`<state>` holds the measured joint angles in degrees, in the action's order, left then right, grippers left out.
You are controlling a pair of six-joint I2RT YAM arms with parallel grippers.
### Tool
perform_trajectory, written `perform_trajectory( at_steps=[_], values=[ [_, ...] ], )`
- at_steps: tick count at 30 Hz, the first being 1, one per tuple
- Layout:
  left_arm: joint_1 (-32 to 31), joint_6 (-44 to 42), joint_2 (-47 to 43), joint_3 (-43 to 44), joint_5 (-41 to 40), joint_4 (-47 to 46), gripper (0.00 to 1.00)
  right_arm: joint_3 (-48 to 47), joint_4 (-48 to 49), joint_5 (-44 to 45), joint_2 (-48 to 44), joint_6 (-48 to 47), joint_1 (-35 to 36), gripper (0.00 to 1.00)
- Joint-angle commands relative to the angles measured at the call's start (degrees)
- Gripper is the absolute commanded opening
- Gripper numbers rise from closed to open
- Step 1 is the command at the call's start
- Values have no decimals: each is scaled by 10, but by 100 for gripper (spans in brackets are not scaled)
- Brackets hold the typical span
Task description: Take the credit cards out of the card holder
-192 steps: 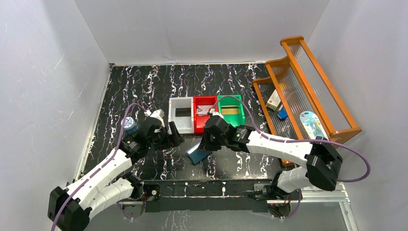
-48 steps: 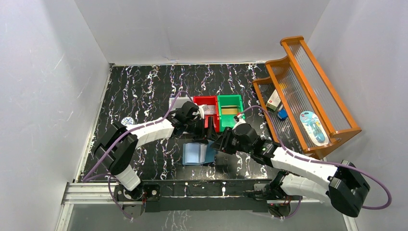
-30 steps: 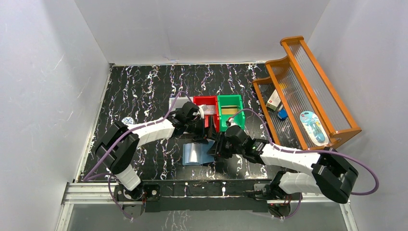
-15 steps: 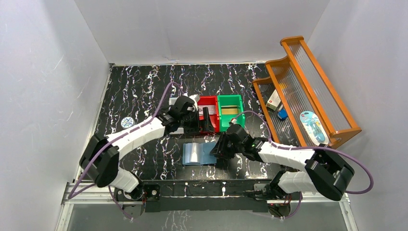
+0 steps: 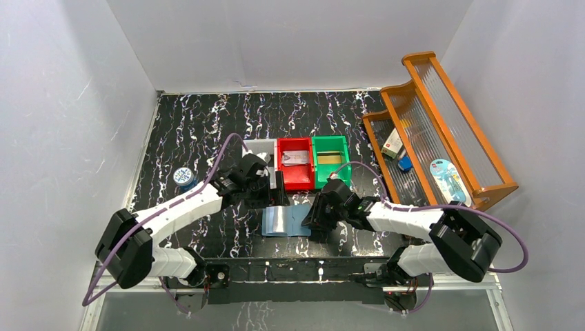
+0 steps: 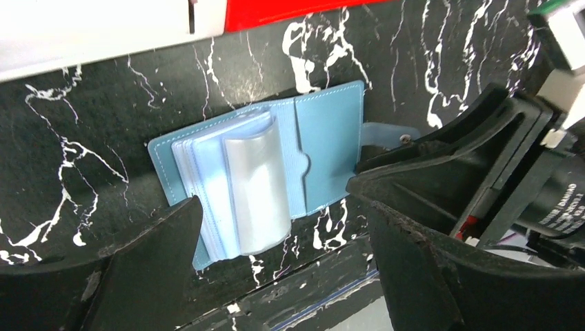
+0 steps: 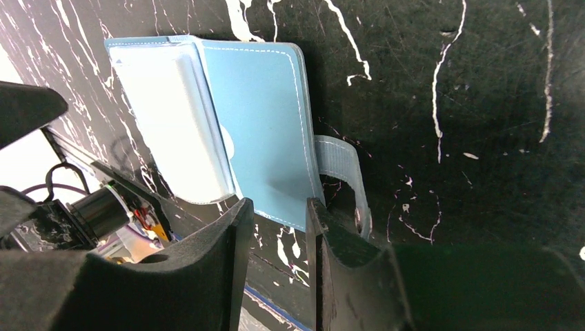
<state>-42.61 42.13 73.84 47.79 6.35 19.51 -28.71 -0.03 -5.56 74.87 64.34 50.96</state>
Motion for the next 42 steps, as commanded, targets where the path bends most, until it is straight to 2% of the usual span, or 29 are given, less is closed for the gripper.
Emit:
perform_trajectory(
  at_steps=[1, 9, 19, 24, 35, 42],
  values=[
    [-2, 0, -3, -15, 47, -10, 87, -22, -2, -5, 7, 1, -4, 43],
    [-2, -12, 60, -10, 91, -16, 84, -31, -8, -8, 19, -3, -6, 43],
    [-2, -16, 93, -13, 99, -13, 82, -39, -8, -19, 38, -7, -6, 43],
    [-3, -20, 117, -11, 173, -64, 79, -41, -3, -27, 49, -8, -5, 43],
    [-4, -11, 139, 12, 224, -116, 78, -47, -6, -26, 57, -13, -6, 43],
    [-4, 11, 156, 15, 243, -157, 71, -28, 5, 3, 14, -10, -5, 43]
  ],
)
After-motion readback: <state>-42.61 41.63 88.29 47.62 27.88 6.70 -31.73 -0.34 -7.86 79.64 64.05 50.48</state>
